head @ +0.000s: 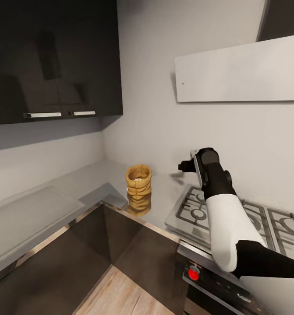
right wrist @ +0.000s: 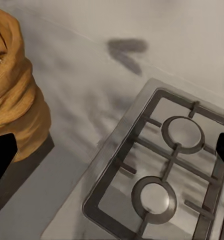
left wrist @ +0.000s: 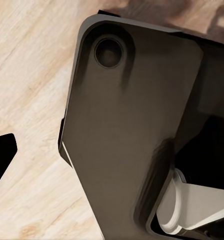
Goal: In the kitchen, take the popcorn bag from the countertop, put it into the microwave, and heat it until the popcorn is cooked so the cooked popcorn ends up inside the bag.
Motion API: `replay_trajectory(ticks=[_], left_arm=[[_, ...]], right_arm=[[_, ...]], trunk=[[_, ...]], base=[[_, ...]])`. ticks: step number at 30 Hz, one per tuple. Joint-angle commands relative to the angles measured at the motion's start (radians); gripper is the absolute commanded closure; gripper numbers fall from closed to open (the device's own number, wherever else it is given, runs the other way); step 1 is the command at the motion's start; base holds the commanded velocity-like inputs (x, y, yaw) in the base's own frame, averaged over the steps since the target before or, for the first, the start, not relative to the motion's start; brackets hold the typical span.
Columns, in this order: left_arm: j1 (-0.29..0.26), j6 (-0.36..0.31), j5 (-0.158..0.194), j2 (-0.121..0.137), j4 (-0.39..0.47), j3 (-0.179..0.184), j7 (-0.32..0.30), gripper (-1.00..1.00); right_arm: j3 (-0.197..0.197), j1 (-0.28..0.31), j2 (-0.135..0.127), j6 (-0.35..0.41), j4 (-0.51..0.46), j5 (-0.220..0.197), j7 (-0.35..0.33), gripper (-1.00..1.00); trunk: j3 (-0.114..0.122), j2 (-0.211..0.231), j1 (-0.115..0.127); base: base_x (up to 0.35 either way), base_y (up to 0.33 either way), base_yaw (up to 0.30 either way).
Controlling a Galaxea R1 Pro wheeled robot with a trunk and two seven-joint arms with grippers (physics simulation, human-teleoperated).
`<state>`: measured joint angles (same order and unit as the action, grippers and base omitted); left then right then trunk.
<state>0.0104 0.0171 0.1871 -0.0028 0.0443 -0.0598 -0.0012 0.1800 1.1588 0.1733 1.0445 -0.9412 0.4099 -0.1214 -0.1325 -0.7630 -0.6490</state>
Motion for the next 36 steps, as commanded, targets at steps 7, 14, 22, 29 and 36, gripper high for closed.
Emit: replay_trajectory(ticks=[7, 14, 22, 29, 36], left_arm=[[0.000, 0.000, 0.003, 0.000, 0.002, -0.002, 0.000, -1.00], [0.000, 0.000, 0.005, 0.000, 0.002, -0.004, 0.000, -1.00], [0.000, 0.000, 0.007, 0.000, 0.002, -0.008, 0.000, -1.00], [0.000, 0.000, 0.004, 0.000, 0.002, -0.003, 0.000, -1.00], [0.000, 0.000, 0.003, 0.000, 0.002, -0.003, 0.000, -1.00]], right_arm=[[-0.006, 0.087, 0.001, 0.003, 0.013, 0.010, -0.012, -1.00], [-0.008, 0.091, 0.001, 0.003, 0.005, 0.009, -0.020, -1.00], [-0.008, 0.091, 0.001, 0.003, 0.004, 0.000, -0.020, -1.00], [-0.008, 0.091, 0.001, 0.003, 0.004, -0.024, -0.020, -1.00], [-0.007, 0.091, 0.001, 0.003, 0.005, -0.025, -0.020, -1.00]], trunk=[[-0.001, -0.001, 0.000], [-0.001, -0.001, 0.000], [-0.001, -0.001, 0.000], [-0.001, -0.001, 0.000], [-0.001, -0.001, 0.000]], base=[[0.251, 0.028, 0.000], [0.277, 0.002, 0.000], [0.025, 0.000, 0.000], [0.000, 0.066, 0.000], [0.000, 0.303, 0.000]])
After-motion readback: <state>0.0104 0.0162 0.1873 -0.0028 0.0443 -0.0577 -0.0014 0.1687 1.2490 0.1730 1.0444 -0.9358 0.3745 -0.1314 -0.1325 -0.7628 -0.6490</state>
